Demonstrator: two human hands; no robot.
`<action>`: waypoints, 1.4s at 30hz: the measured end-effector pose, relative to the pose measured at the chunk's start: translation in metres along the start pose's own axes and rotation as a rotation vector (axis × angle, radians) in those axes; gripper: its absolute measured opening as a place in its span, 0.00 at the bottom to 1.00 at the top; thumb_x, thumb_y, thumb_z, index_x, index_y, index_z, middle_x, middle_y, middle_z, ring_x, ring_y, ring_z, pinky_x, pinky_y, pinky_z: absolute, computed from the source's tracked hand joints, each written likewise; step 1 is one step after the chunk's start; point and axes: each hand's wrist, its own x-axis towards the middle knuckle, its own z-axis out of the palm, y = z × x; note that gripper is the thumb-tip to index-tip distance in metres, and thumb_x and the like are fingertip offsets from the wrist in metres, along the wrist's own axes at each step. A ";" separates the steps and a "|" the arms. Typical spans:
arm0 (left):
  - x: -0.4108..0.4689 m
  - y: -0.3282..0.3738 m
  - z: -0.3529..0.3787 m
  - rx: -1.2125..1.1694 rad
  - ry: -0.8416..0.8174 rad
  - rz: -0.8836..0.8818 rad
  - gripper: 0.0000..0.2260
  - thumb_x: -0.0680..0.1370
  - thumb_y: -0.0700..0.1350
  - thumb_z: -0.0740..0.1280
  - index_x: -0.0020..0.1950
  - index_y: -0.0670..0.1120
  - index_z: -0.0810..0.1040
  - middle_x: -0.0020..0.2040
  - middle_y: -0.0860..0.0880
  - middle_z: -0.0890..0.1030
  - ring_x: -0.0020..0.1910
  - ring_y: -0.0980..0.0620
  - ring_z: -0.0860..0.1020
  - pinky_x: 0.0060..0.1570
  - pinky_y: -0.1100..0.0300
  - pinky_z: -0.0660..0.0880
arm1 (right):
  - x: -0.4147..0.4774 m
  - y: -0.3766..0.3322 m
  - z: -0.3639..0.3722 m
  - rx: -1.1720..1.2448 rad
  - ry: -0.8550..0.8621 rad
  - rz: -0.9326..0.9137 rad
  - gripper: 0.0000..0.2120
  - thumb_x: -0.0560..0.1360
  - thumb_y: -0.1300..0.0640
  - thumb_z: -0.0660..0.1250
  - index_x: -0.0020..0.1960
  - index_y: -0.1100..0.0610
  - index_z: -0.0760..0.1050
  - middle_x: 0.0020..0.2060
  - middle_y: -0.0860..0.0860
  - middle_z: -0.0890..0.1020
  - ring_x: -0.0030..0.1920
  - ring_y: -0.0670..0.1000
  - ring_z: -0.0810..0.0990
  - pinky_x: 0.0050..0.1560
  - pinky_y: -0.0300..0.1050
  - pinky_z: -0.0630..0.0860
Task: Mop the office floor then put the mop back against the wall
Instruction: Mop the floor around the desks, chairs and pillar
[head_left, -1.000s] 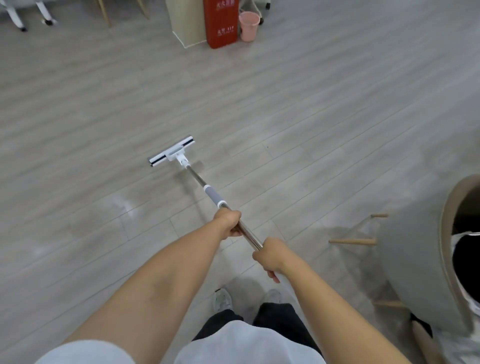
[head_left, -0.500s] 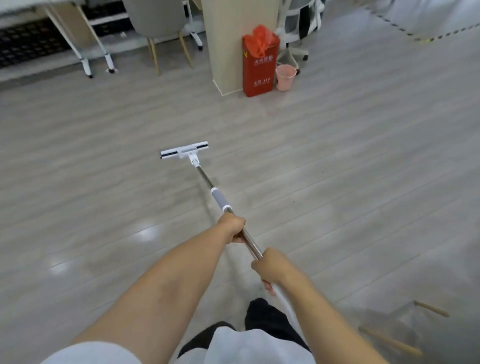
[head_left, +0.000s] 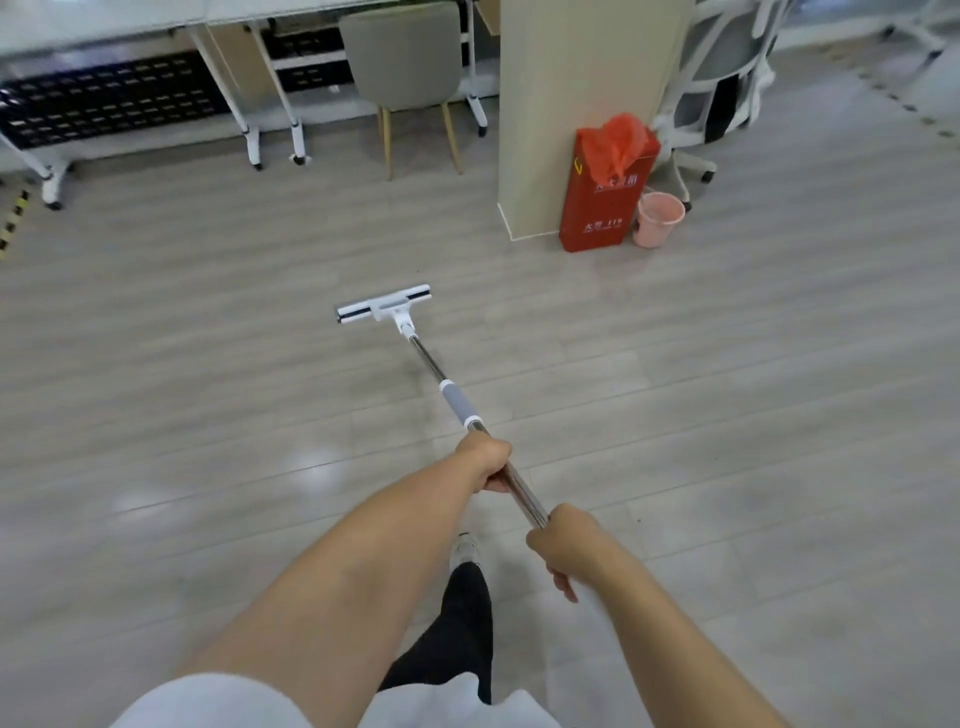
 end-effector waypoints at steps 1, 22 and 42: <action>0.016 0.017 -0.009 -0.006 0.004 -0.011 0.09 0.79 0.39 0.62 0.59 0.38 0.71 0.49 0.41 0.80 0.39 0.45 0.83 0.31 0.52 0.82 | 0.014 -0.016 -0.014 -0.007 -0.010 0.002 0.09 0.73 0.58 0.56 0.47 0.62 0.71 0.31 0.58 0.82 0.26 0.57 0.77 0.33 0.44 0.76; 0.308 0.430 -0.116 -0.089 0.032 -0.034 0.08 0.81 0.38 0.59 0.59 0.40 0.67 0.47 0.41 0.78 0.37 0.46 0.82 0.29 0.53 0.81 | 0.313 -0.292 -0.366 -0.107 -0.065 -0.070 0.11 0.71 0.58 0.58 0.49 0.63 0.72 0.27 0.57 0.81 0.22 0.55 0.75 0.39 0.46 0.79; 0.642 0.738 -0.283 0.061 -0.002 -0.111 0.09 0.81 0.41 0.63 0.59 0.40 0.70 0.43 0.42 0.80 0.35 0.47 0.82 0.26 0.57 0.79 | 0.619 -0.613 -0.560 0.036 -0.064 0.081 0.02 0.73 0.63 0.59 0.44 0.60 0.70 0.21 0.55 0.79 0.23 0.55 0.79 0.31 0.43 0.79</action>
